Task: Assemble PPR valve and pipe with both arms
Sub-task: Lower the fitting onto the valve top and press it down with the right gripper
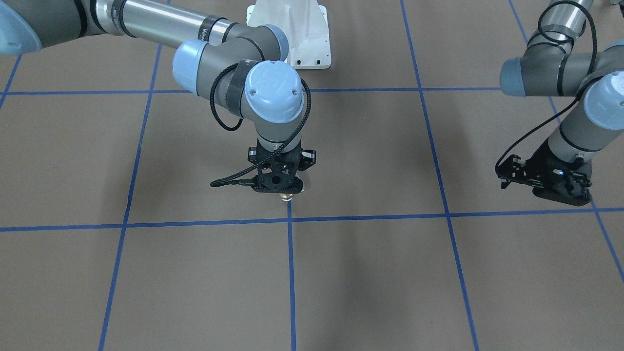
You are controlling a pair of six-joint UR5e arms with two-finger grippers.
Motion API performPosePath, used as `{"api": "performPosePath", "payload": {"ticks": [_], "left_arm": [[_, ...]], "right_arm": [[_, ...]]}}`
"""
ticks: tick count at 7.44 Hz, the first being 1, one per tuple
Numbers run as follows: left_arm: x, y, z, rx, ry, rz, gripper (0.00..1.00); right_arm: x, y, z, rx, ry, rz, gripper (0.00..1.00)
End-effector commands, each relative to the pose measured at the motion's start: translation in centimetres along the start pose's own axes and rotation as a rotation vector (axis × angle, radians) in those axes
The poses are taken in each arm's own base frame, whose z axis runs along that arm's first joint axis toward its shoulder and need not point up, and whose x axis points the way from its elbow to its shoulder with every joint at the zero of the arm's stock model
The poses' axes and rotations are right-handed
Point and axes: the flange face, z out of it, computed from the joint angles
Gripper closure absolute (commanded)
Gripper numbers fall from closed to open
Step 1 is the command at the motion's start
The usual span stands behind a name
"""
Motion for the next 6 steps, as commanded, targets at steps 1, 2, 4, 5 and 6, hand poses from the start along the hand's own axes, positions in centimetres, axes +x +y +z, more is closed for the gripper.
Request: {"api": "performPosePath", "payload": {"ticks": [1, 2, 4, 5, 6], "left_arm": [[0.0, 0.0, 0.0, 0.001, 0.000, 0.000, 0.00], [0.0, 0.0, 0.0, 0.001, 0.000, 0.000, 0.00], [0.0, 0.0, 0.0, 0.001, 0.000, 0.000, 0.00], [0.0, 0.0, 0.0, 0.001, 0.000, 0.000, 0.00], [0.0, 0.0, 0.0, 0.001, 0.000, 0.000, 0.00]], "right_arm": [[-0.1, 0.2, 0.1, -0.001, 0.001, -0.003, 1.00], [-0.2, 0.2, 0.3, -0.003, 0.002, -0.003, 1.00], [-0.3, -0.2, 1.1, 0.005, -0.014, -0.013, 1.00], [-0.3, -0.5, 1.4, 0.009, -0.019, -0.016, 1.00], [-0.3, -0.5, 1.4, 0.009, -0.019, -0.018, 1.00]]}}
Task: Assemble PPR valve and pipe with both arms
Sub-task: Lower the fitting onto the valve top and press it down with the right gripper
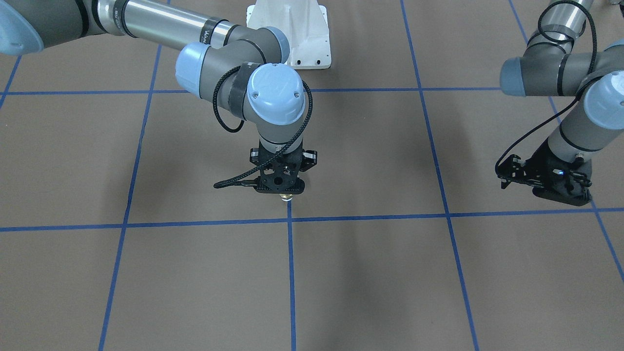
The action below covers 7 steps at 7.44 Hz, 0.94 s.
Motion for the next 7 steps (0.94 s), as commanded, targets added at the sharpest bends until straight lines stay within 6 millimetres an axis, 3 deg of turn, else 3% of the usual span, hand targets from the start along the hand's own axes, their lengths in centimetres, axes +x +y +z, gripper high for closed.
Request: {"api": "performPosePath", "payload": {"ticks": [1, 5, 6, 7], "left_arm": [[0.00, 0.00, 0.00, 0.000, 0.000, 0.000, 0.00], [-0.08, 0.02, 0.13, -0.002, -0.001, -0.002, 0.00], [-0.13, 0.02, 0.19, -0.004, -0.001, -0.002, 0.00], [-0.09, 0.05, 0.31, -0.006, -0.001, -0.002, 0.00]], "right_arm": [[-0.01, -0.14, 0.15, 0.001, -0.006, -0.004, 1.00], [-0.08, -0.16, -0.27, 0.009, -0.028, -0.014, 1.00], [0.33, -0.23, 0.18, 0.013, -0.040, -0.021, 0.86], [0.23, -0.22, 0.08, 0.014, -0.042, -0.021, 0.83]]}}
